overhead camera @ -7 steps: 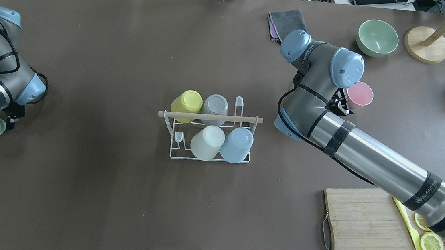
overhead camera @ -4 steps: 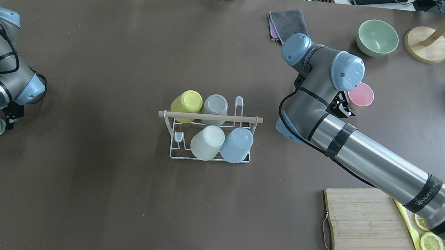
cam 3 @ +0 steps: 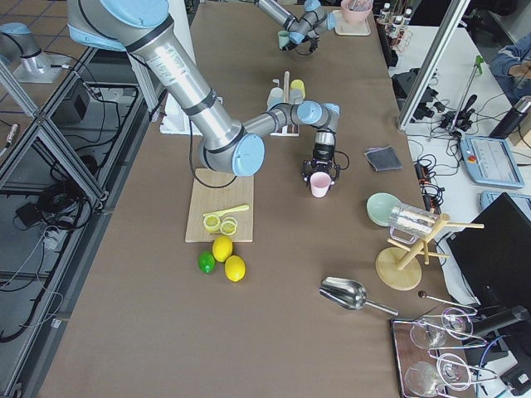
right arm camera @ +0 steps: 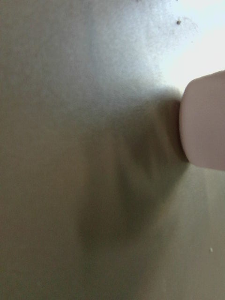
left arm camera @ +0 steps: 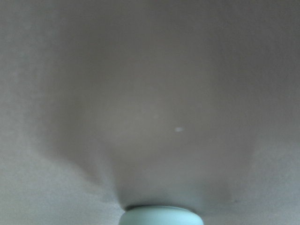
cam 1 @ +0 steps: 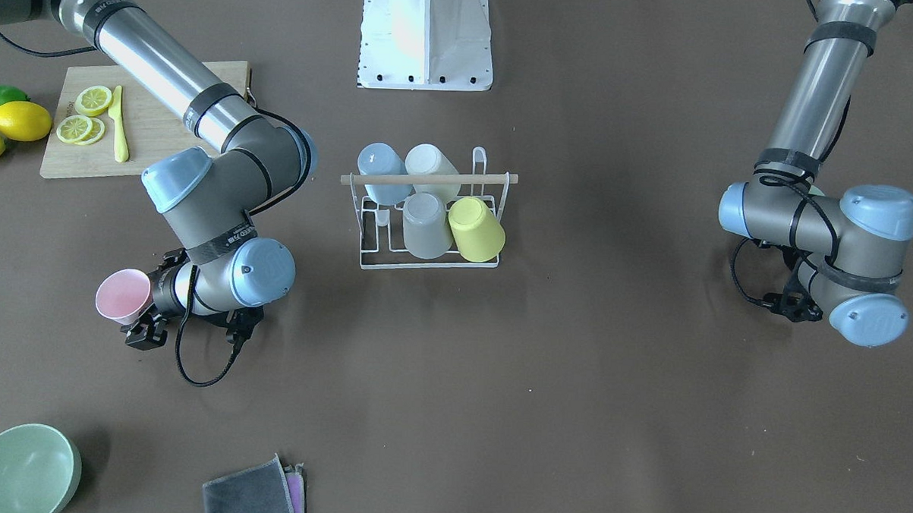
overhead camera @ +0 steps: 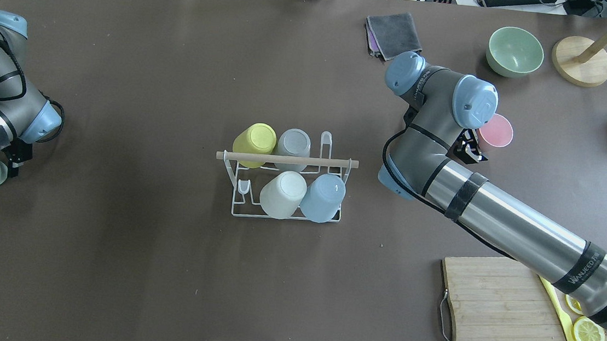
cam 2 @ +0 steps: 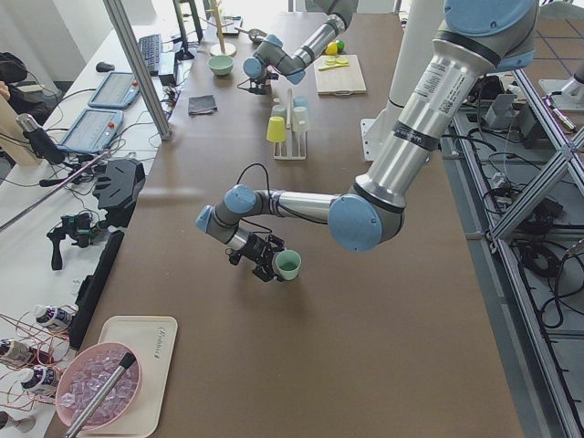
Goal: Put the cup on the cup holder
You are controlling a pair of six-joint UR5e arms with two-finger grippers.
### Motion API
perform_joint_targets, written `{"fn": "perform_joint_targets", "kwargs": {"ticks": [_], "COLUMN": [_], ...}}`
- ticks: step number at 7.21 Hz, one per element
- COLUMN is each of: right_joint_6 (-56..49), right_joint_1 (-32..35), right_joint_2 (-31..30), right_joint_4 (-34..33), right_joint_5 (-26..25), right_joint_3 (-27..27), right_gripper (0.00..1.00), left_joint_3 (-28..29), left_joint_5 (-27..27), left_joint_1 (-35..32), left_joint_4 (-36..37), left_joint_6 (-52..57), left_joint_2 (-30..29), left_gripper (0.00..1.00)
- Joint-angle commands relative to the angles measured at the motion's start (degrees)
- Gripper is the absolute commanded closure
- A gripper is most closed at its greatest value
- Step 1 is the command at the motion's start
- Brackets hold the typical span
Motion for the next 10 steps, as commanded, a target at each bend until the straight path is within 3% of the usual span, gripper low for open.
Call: {"fn": "perform_joint_targets", "kwargs": {"ticks": [1,9,10], "right_joint_6": [0.0,0.09,0.09], "right_joint_1": [-0.02,-0.11,-0.11], "right_joint_2": [-0.25,-1.57,-1.57], "right_joint_4": [0.0,0.18,0.18], "right_joint_5": [-0.06,0.03,-0.06], "right_joint_3": [0.16,0.69,0.69], "right_gripper": [0.09,0.09,0.15], "left_joint_3": [0.0,0.0,0.0], "left_joint_5": [-0.08,-0.08,-0.08], "left_joint_1": [0.15,0.15,0.15], "left_joint_4": [0.09,0.88,0.88], "left_joint_6": [-0.09,-0.09,-0.09], "left_joint_2": [0.0,0.0,0.0], "left_gripper": [0.02,0.02,0.02]}}
